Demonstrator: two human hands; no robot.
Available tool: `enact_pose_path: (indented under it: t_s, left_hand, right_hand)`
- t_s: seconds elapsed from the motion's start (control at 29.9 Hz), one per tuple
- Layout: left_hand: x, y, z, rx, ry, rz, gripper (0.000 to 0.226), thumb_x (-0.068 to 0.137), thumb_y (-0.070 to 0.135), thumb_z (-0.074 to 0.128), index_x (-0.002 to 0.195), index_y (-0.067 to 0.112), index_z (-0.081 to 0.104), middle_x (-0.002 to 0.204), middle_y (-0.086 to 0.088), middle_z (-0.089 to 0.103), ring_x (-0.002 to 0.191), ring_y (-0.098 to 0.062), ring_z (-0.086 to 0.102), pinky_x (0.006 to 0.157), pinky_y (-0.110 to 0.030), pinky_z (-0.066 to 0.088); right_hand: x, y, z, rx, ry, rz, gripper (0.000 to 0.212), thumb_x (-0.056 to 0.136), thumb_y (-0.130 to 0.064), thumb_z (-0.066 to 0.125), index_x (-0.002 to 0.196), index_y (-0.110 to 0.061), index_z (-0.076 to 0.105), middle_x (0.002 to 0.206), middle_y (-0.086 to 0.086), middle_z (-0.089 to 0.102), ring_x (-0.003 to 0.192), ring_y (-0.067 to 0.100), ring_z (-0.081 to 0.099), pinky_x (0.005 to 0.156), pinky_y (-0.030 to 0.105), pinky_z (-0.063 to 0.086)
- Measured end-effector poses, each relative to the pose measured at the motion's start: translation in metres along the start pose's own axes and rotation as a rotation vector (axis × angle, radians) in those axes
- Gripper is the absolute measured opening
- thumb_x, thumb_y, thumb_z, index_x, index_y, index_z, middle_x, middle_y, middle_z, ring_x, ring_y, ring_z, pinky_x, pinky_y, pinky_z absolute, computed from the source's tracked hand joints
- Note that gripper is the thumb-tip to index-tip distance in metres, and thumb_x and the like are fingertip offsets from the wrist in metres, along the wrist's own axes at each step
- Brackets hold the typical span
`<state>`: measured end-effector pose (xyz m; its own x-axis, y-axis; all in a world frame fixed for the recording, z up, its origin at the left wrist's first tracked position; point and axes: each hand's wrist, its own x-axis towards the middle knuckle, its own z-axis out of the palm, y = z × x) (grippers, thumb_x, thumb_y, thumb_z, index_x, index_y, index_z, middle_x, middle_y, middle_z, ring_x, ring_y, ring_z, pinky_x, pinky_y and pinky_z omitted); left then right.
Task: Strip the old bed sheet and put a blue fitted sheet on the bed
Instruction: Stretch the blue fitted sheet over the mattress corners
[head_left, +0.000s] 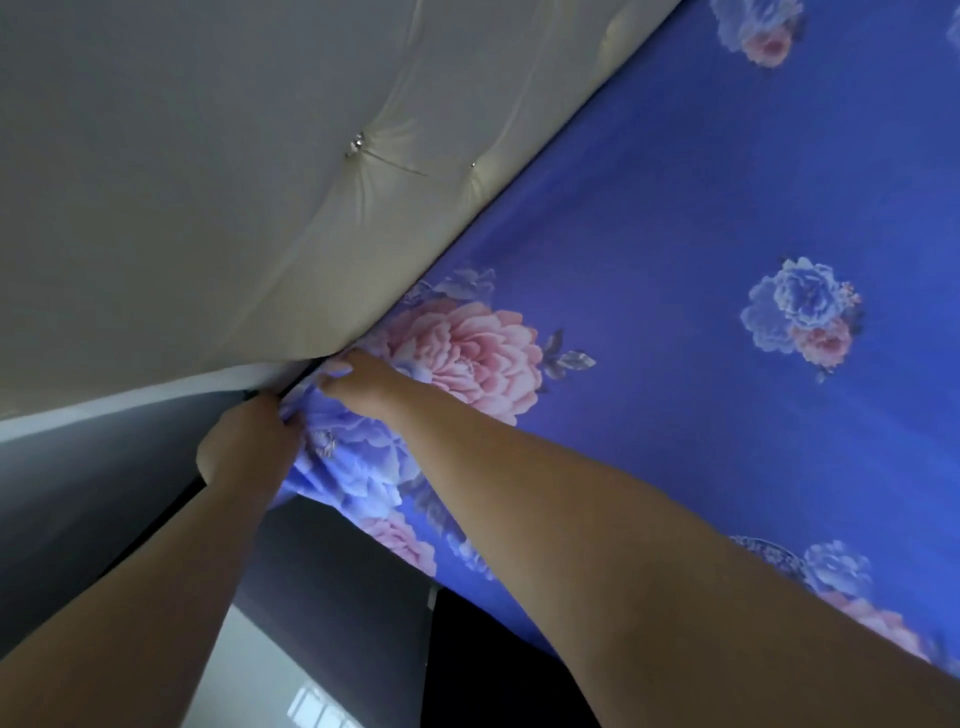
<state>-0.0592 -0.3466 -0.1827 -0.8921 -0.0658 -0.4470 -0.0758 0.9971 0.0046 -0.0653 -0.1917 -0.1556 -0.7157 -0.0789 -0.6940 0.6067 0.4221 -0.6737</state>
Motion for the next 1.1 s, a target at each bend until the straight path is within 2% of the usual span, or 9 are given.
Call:
enact_pose_path:
  t_s: [0.1,0.2,0.3,0.4,0.53,0.7,0.77,0.9,1.1]
  left_hand:
    - [0.009,-0.003,0.005,-0.02,-0.046,-0.036,0.028,0.091,0.031,0.047,0.109,0.014,0.061,0.107,-0.018,0.066,0.097,-0.038,0.063,0.074,-0.038,0.045]
    - [0.011,-0.005,0.008,0.01,-0.044,-0.08,0.028,0.09,0.03,0.047,0.112,0.018,0.059,0.112,-0.014,0.064,0.103,-0.036,0.06,0.084,-0.042,0.045]
    - [-0.005,0.001,0.015,0.03,0.131,-0.147,0.029,0.082,0.011,0.055,0.111,0.008,0.052,0.116,-0.022,0.055,0.108,-0.041,0.051,0.086,-0.048,0.042]
    - [-0.03,0.012,0.033,-0.03,0.368,0.094,0.028,0.074,0.012,0.065,0.099,0.007,0.052,0.1,-0.02,0.053,0.091,-0.04,0.053,0.073,-0.047,0.044]
    - [-0.042,0.035,0.068,-0.13,0.207,0.497,0.046,0.081,0.037,0.058,0.117,0.009,0.053,0.117,-0.015,0.056,0.102,-0.039,0.053,0.081,-0.045,0.047]
    - [-0.012,0.054,0.064,-0.819,-0.114,-0.237,0.1,0.072,0.035,0.077,0.149,0.008,0.019,0.149,-0.017,0.028,0.132,-0.033,0.038,0.107,-0.039,0.033]
    - [0.002,0.045,0.067,-1.223,-0.288,-0.48,0.124,0.05,0.055,0.086,0.148,0.016,0.022,0.143,-0.013,0.043,0.12,-0.028,0.054,0.102,-0.041,0.044]
    - [0.002,0.037,0.07,-1.613,-0.412,-0.388,0.049,0.086,0.04,0.066,0.119,0.004,0.061,0.114,-0.021,0.065,0.097,-0.031,0.065,0.095,-0.042,0.05]
    - [-0.002,0.035,0.066,-1.712,-0.391,-0.319,0.046,0.087,0.027,0.065,0.122,-0.003,0.058,0.121,-0.028,0.06,0.112,-0.039,0.06,0.1,-0.05,0.047]
  right_hand:
    - [0.0,0.018,0.009,-0.295,0.116,-0.06,0.043,0.09,-0.011,0.048,0.133,-0.009,0.043,0.128,0.01,0.047,0.111,0.025,0.047,0.083,0.018,0.042]
    - [-0.002,0.038,0.001,-0.442,0.338,0.014,0.056,0.088,-0.017,0.049,0.141,-0.02,0.033,0.153,0.007,0.017,0.141,0.028,0.014,0.113,0.047,0.02]
    - [0.004,0.06,-0.017,-0.502,0.238,0.0,0.065,0.09,-0.024,0.05,0.148,-0.032,0.02,0.159,0.002,-0.005,0.146,0.028,-0.006,0.115,0.054,0.005]
    - [0.01,0.071,-0.022,-0.722,0.159,-0.161,0.066,0.091,-0.032,0.051,0.148,-0.037,0.018,0.159,-0.005,-0.007,0.145,0.033,-0.009,0.11,0.062,0.003]
    - [0.015,0.065,-0.015,-0.855,0.064,-0.334,0.061,0.093,-0.03,0.048,0.148,-0.035,0.022,0.16,-0.009,0.002,0.147,0.024,-0.006,0.114,0.059,0.002]
    - [0.007,0.077,0.003,-0.972,0.13,-0.456,0.059,0.09,-0.025,0.055,0.144,-0.02,0.033,0.159,-0.001,0.01,0.147,0.02,0.005,0.116,0.048,0.013]
    - [0.0,0.089,0.012,-0.899,0.193,-0.487,0.056,0.088,-0.017,0.054,0.142,-0.018,0.038,0.158,0.002,0.016,0.146,0.021,0.012,0.114,0.05,0.015]
    - [-0.011,0.106,0.022,-0.651,0.257,-0.457,0.057,0.079,-0.007,0.055,0.135,-0.014,0.048,0.153,0.002,0.031,0.144,0.02,0.022,0.111,0.05,0.021]
    - [-0.031,0.115,0.018,-0.301,0.274,-0.388,0.058,0.078,0.001,0.052,0.135,-0.007,0.048,0.149,0.01,0.038,0.137,0.026,0.035,0.113,0.035,0.023]
